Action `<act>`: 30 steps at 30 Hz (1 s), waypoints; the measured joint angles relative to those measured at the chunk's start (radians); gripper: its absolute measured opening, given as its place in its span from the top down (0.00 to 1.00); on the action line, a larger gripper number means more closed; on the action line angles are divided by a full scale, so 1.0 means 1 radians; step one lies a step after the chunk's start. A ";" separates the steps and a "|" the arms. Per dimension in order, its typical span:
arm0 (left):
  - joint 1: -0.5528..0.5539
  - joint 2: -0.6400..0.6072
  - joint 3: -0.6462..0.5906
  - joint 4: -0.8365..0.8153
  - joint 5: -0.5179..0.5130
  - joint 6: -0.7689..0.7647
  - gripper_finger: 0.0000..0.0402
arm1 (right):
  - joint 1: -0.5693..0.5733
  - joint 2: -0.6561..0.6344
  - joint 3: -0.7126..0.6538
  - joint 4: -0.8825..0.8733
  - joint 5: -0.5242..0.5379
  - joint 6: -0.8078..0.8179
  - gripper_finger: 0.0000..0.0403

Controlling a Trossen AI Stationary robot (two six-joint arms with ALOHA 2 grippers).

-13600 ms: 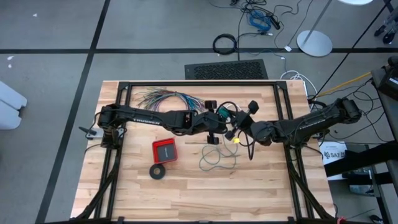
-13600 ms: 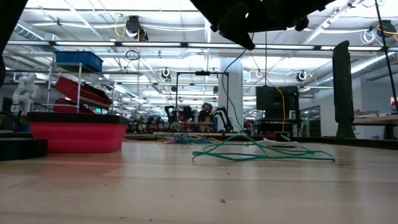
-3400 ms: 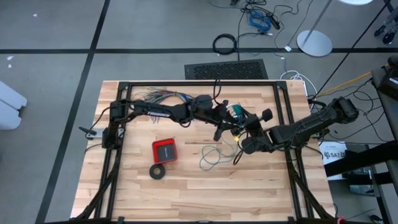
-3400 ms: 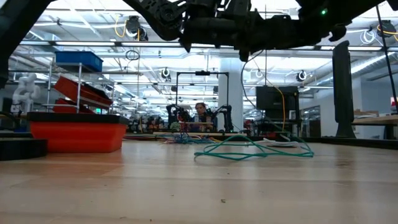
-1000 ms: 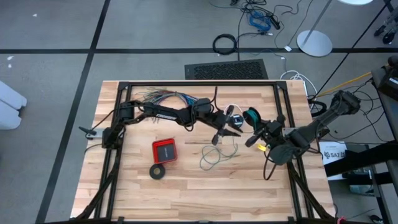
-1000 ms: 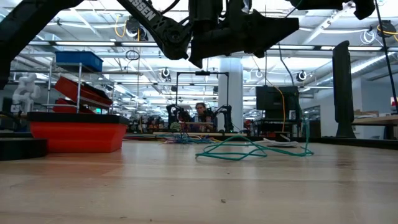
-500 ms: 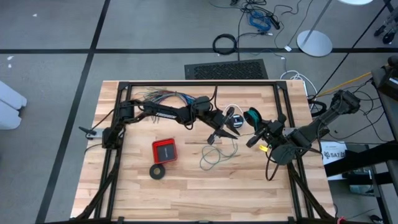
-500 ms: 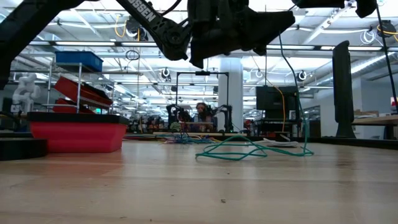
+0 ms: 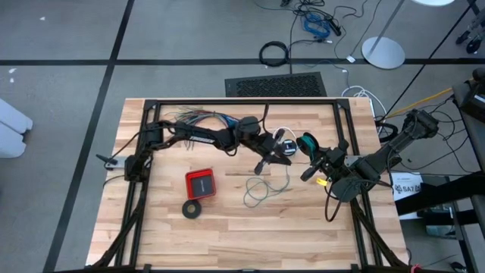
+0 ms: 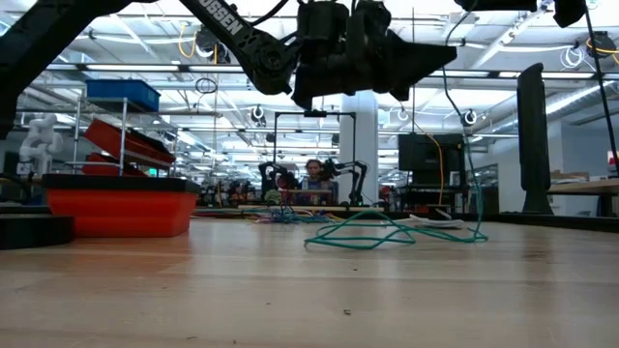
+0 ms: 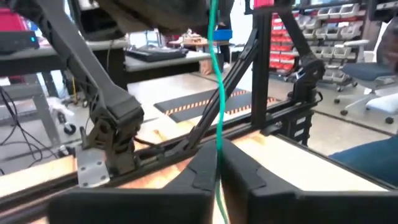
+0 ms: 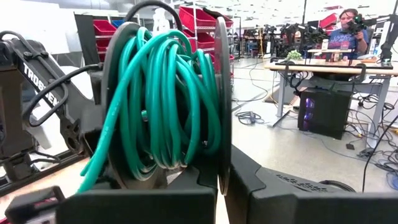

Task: Coil cords
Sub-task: Coil the green wire onto the spool

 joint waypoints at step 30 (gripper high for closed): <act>0.161 0.000 0.052 -0.089 -0.057 -0.005 1.00 | -0.001 0.001 0.000 0.020 -0.132 -0.023 1.00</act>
